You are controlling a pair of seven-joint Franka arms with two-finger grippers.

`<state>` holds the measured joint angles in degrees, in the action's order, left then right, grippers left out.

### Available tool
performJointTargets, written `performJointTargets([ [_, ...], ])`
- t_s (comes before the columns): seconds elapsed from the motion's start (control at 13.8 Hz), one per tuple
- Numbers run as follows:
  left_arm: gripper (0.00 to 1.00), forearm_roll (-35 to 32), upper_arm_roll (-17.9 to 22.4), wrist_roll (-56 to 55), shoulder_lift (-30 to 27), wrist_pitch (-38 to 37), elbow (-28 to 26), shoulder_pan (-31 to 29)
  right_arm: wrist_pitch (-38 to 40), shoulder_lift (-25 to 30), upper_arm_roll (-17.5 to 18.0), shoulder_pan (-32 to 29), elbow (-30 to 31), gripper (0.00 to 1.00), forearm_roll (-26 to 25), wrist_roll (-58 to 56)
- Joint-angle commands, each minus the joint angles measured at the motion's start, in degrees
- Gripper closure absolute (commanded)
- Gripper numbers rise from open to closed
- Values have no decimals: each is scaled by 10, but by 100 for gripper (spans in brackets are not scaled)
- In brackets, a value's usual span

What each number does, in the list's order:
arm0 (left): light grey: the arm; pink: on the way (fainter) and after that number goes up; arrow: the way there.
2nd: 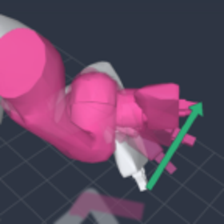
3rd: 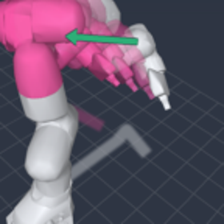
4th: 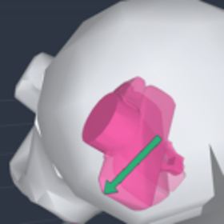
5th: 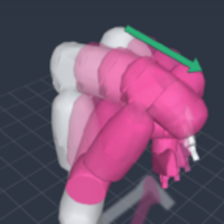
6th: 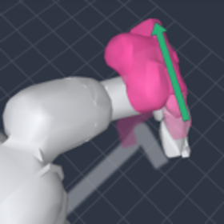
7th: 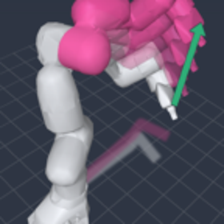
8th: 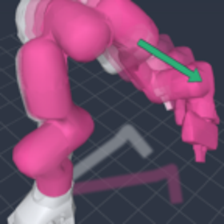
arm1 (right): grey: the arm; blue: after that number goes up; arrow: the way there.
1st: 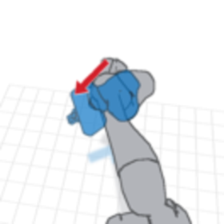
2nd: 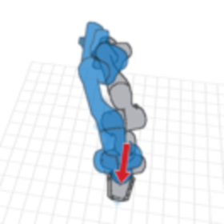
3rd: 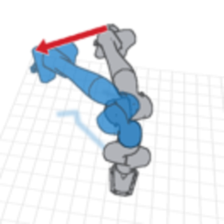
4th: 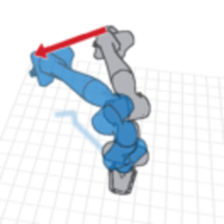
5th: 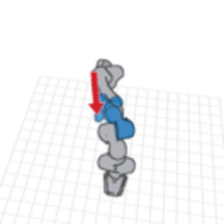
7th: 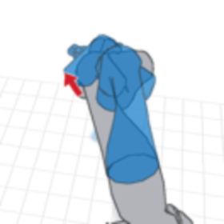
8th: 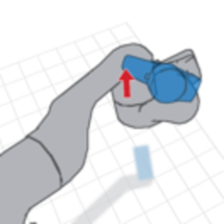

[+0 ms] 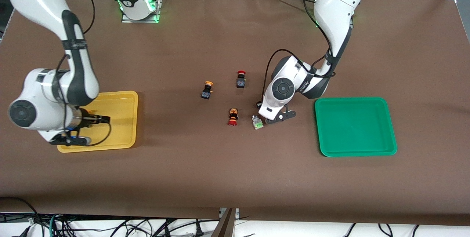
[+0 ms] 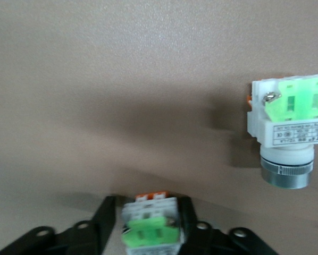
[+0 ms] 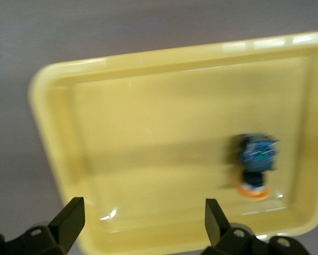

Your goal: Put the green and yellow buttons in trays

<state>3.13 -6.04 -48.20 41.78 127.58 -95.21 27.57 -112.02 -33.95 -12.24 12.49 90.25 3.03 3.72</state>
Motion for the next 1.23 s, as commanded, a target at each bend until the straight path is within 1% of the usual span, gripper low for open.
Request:
performJointTargets([
  [0.0,100,-16,2,2,4,-3,12,4,14,2,11,48,2,0,20,72],
  [0.07,100,-19,4,2,1,-5,14,2,11,1,25,55,3,0,43,104],
  [0.15,100,-45,12,12,-5,-14,18,-1,6,-2,37,62,3,0,62,140],
  [0.22,100,-82,16,40,-17,-34,29,-8,-1,-4,51,77,3,0,70,172],
  [0.29,100,-95,16,61,-20,-71,50,-26,-17,-7,55,102,3,0,70,213],
  [0.36,100,-99,16,105,-30,-120,72,-45,-31,-16,55,133,3,0,70,265],
  [0.44,100,-97,16,172,-36,-152,91,-69,-49,-25,56,157,3,0,71,313],
  [0.51,100,-95,16,223,-36,-168,106,-94,-68,-36,56,182,4,0,71,348],
  [0.73,100,-99,16,330,-31,-167,100,-165,-106,-56,56,239,3,0,72,428],
  [0.87,100,-100,20,416,-38,-175,86,-210,-115,-62,56,262,4,0,72,445],
  [1.02,100,-144,24,435,-38,-168,64,-257,-115,-65,56,278,7,0,72,454],
  [1.16,100,-156,22,449,-19,-122,46,-281,-118,-64,56,287,26,0,71,454],
])
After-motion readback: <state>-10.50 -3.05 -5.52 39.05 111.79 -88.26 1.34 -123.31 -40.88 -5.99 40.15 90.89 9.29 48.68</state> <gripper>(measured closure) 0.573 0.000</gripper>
